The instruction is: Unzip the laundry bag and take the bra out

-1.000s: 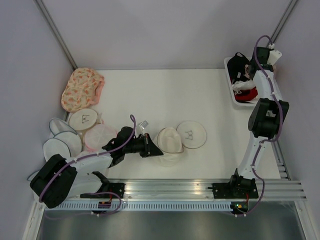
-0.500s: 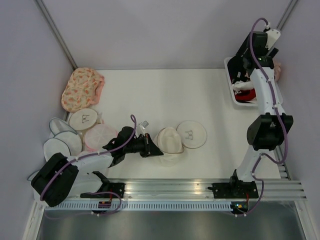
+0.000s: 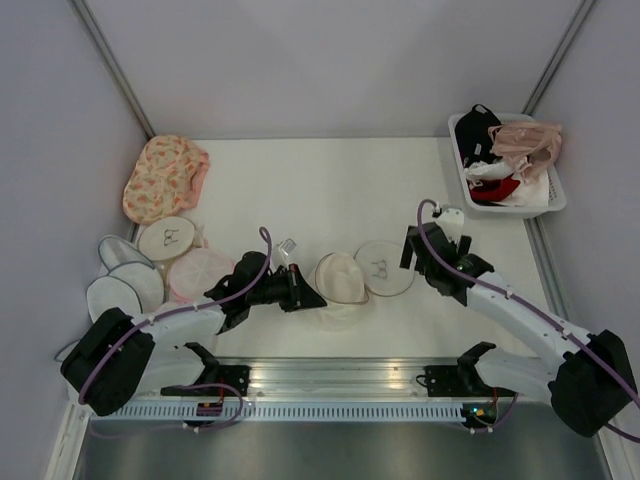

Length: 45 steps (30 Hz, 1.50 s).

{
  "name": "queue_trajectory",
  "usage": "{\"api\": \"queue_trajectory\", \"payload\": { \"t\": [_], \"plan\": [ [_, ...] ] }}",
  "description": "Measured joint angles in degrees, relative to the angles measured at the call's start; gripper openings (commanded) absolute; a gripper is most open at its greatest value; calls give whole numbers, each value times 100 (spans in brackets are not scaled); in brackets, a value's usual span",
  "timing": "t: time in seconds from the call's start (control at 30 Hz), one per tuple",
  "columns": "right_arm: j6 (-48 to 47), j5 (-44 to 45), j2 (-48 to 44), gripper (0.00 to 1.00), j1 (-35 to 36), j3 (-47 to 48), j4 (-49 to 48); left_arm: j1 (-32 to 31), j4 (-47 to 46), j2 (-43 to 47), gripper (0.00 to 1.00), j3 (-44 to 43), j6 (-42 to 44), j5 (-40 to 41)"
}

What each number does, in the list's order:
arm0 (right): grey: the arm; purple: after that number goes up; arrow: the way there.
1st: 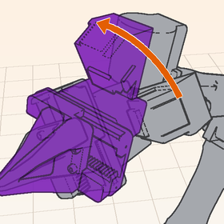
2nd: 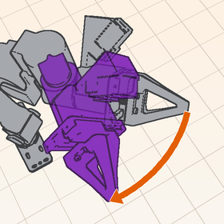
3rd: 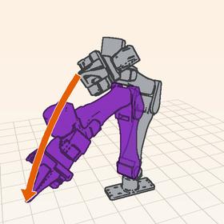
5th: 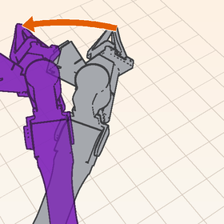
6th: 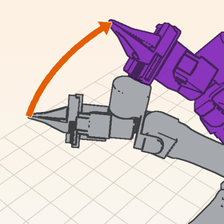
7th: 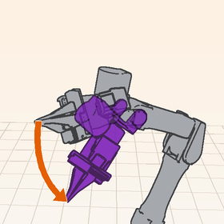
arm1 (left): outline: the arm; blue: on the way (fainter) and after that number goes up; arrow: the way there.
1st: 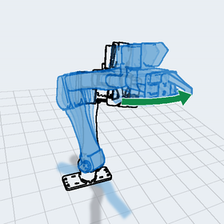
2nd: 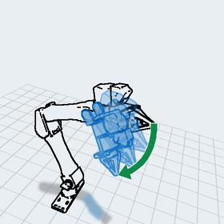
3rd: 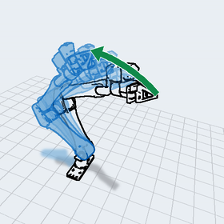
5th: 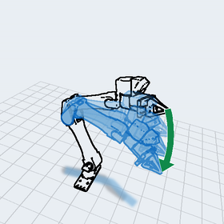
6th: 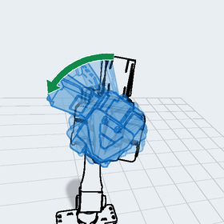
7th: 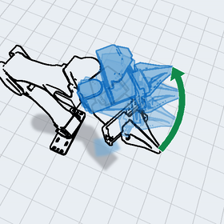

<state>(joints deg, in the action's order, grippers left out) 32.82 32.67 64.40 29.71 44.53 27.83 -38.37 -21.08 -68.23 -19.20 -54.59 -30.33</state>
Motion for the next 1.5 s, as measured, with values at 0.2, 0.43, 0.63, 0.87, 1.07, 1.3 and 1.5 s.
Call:
{"api": "queue_trajectory", "payload": {
  "t": [0.2,0.43,0.63,0.87,1.07,1.3,1.5],
  "plan": [
    [957,-249,-1027,94,960,-1333,-22,4,22,52,2,-2,98,35],
    [1873,-761,-2269,80,1069,-2562,-883,4,17,13,2,-4,127,63],
    [2487,-935,-2105,72,1069,-2975,-1403,4,2,-2,2,-4,127,85],
    [3110,-942,-1473,48,1069,-3274,-2162,4,-2,-2,2,-4,127,85],
    [3359,-726,-1064,47,1069,-3279,-2597,4,-33,-2,2,-4,125,81],
    [3447,-400,-197,23,1069,-3106,-3316,4,-131,-2,2,-2,122,59],
    [3442,-234,459,1,1069,-2778,-3449,4,-173,-42,2,-2,129,28]
  ]
}}
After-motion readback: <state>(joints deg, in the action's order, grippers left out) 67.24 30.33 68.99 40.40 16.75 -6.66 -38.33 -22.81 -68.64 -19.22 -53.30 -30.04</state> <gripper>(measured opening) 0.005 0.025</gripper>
